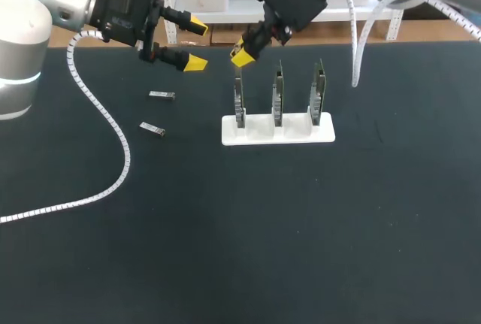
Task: Pick up the optical module with the left hand, and insert it into the network port with the right hand.
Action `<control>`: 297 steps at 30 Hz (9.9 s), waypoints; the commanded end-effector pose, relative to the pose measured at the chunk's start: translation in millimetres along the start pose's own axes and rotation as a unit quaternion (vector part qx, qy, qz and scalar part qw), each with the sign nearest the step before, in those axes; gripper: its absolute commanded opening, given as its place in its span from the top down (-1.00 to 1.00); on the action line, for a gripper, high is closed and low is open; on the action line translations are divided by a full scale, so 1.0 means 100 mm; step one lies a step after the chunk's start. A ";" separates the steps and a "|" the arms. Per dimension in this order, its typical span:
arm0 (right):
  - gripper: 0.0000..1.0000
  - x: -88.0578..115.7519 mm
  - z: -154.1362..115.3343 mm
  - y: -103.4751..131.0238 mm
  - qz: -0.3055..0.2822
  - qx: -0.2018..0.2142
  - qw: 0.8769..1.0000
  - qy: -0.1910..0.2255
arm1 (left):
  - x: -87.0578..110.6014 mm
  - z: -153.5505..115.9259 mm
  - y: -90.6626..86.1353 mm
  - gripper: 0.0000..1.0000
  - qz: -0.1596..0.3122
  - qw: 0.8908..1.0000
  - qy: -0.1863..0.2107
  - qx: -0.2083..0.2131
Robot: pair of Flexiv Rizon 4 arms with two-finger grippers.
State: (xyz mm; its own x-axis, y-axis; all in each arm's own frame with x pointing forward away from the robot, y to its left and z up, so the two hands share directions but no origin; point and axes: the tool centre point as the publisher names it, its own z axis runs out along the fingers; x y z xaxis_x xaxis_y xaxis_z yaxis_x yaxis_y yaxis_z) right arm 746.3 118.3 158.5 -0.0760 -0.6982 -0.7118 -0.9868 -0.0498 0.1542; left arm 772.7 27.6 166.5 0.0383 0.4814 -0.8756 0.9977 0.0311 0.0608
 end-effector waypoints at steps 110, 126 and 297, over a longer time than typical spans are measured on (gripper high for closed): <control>1.00 0.03 0.01 0.12 0.006 -0.005 1.000 0.005 | 0.00 0.00 0.01 -1.00 0.000 1.000 0.002 0.001; 1.00 0.04 -0.01 0.03 0.002 -0.013 1.000 0.015 | 0.00 0.00 0.01 -1.00 0.000 1.000 0.002 0.001; 1.00 0.02 0.03 0.00 0.000 -0.020 0.997 0.073 | 0.00 0.00 0.01 -1.00 0.000 1.000 0.002 0.001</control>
State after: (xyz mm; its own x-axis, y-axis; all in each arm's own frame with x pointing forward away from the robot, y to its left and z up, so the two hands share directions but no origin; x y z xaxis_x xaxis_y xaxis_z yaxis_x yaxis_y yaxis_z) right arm 744.4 119.2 160.0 -0.0504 -0.7983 -0.6002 -0.9804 -0.0752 0.1823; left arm 772.7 27.6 166.5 0.0384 0.4814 -0.8756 0.9977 0.0311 0.0609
